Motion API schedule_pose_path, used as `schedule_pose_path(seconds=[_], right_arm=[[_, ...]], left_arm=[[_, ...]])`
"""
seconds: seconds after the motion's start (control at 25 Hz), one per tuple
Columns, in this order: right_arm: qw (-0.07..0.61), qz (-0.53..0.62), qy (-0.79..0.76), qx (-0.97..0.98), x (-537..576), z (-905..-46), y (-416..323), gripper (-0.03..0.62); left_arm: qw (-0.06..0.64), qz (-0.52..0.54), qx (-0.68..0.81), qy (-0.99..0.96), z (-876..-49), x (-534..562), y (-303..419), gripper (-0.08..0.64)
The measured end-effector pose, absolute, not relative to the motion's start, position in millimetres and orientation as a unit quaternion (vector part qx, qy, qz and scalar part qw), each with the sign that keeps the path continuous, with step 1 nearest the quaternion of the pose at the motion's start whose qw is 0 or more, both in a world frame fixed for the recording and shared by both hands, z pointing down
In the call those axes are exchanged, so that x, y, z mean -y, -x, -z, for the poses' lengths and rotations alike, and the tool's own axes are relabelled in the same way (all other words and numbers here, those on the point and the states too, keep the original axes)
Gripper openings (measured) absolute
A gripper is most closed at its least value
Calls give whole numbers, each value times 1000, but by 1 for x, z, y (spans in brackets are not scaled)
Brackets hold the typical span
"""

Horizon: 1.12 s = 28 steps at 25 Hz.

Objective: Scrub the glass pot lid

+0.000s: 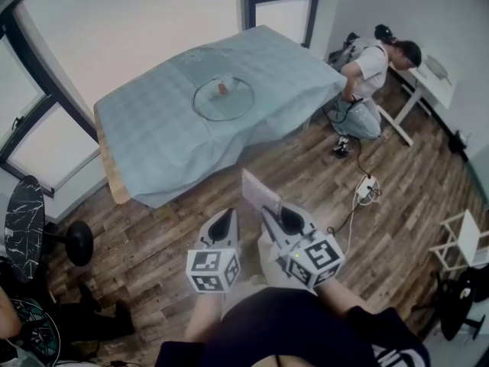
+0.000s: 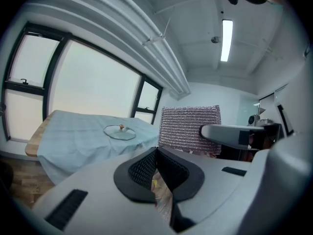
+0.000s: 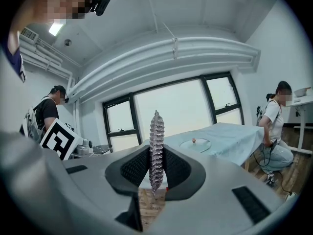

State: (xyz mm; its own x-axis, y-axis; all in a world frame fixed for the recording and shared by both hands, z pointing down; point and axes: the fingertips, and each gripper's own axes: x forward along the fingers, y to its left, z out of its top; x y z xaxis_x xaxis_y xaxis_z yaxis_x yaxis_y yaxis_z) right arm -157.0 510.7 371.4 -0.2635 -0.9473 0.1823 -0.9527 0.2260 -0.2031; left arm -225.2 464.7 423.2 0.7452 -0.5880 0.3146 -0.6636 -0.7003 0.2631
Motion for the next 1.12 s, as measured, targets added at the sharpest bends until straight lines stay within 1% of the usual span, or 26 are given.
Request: schedule_pose_path(seconds=[0.24, 0.44, 0.68, 0.88, 1.12], right_arm=[[-1, -136, -590, 796, -470, -376, 149, 80], [6, -139, -585, 799, -427, -376, 123, 80], [-9, -132, -571, 810, -373, -363, 88, 80], [6, -149, -554, 819, -330, -359, 61, 80], [19, -138, -533, 835, -282, -360, 32, 80]], left_arm=[[192, -104, 359, -907, -431, -427, 220, 3], [196, -105, 364, -905, -431, -385, 195, 3], [197, -101, 381, -898, -423, -332, 162, 3], [200, -93, 398, -891, -417, -288, 136, 3], [202, -87, 422, -879, -415, -241, 109, 3]])
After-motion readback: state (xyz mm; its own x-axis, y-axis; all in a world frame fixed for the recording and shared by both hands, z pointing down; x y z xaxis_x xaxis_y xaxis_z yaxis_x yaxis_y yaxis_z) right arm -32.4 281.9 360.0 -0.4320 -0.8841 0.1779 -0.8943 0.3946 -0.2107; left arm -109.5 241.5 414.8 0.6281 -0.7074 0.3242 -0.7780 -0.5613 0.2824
